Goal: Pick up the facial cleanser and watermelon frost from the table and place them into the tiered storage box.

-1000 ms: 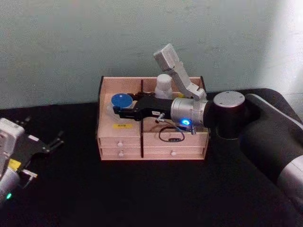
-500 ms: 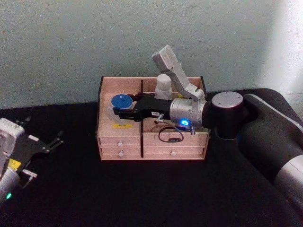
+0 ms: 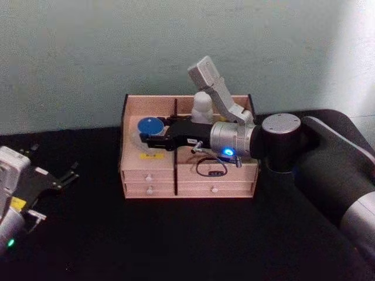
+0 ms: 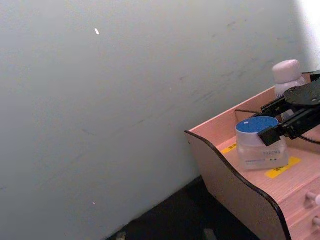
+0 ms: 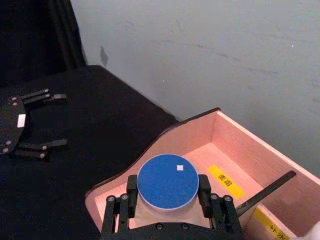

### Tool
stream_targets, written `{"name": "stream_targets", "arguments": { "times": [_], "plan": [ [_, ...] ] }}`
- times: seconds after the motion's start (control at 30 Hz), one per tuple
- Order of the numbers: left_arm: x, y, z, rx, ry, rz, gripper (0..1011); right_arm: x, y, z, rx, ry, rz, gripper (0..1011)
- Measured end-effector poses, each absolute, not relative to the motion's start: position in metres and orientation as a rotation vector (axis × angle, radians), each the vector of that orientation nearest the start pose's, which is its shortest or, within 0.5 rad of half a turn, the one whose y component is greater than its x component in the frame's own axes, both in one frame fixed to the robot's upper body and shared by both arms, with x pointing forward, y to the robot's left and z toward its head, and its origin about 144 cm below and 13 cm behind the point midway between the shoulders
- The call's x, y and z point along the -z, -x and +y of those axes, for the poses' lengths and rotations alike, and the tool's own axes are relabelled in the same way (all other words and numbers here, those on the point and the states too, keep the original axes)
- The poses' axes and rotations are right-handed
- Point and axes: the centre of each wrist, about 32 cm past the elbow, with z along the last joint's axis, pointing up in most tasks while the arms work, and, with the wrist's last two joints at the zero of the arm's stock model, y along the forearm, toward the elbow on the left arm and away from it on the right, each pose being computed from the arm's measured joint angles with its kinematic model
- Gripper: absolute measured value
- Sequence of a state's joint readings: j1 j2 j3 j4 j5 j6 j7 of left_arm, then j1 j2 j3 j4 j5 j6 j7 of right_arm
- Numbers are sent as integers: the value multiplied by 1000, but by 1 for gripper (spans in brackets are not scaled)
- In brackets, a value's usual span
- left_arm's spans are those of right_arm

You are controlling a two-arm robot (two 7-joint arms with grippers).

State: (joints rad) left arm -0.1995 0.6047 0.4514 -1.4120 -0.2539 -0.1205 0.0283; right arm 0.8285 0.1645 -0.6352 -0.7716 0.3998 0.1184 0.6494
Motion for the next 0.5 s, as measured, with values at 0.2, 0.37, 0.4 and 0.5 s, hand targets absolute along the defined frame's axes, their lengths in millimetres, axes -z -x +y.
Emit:
{"name": "stream_targets", "arguments": {
  "times": [0.2, 0.37, 0.4, 0.5],
  "plan": [
    [-1140, -489, 310, -1248, -304, -285, 1001, -1209, -651, -181, 620, 265, 99, 811],
    [-1140, -489, 310, -1248, -305, -285, 1001, -1209, -651, -181, 619, 264, 99, 960],
    [-1140, -489, 310, -1248, -304, -285, 1001, -1209, -651, -181, 619, 264, 99, 971],
    [-1140, -489, 310, -1248, -305, -285, 1001, -1209, -651, -181, 620, 264, 99, 1002]
  ]
}}
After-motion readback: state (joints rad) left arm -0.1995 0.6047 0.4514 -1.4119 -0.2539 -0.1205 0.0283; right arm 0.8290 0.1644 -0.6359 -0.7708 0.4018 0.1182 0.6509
